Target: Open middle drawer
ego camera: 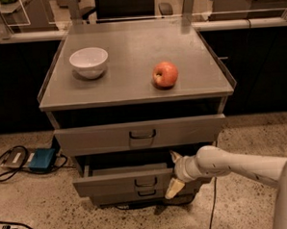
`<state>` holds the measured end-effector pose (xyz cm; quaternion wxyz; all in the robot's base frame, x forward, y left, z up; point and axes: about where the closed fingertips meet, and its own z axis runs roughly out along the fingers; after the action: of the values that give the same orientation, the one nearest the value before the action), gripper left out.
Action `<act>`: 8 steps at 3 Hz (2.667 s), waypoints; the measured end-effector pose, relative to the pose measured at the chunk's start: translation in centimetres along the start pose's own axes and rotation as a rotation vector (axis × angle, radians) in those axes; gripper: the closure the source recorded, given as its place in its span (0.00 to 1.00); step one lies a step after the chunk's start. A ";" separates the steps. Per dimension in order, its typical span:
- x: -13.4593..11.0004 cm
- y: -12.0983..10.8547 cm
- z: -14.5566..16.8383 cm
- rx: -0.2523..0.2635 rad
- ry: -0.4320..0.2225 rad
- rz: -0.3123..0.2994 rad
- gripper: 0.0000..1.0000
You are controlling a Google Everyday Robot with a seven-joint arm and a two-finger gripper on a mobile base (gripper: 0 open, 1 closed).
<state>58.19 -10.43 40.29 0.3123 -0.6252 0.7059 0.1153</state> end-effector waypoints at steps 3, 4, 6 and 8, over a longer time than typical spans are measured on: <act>0.0 -0.1 0.3 -0.005 0.004 -0.001 0.42; 0.3 1.5 -1.9 -0.010 0.018 -0.021 0.65; 2.1 6.6 -7.6 -0.037 0.046 -0.020 1.00; 2.1 6.6 -7.6 -0.037 0.046 -0.020 0.62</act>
Offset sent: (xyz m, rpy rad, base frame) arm 0.0016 0.0020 -0.0021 -0.0038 0.0040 0.0027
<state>49.61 -15.12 43.48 0.2854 -0.6403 0.7045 0.1107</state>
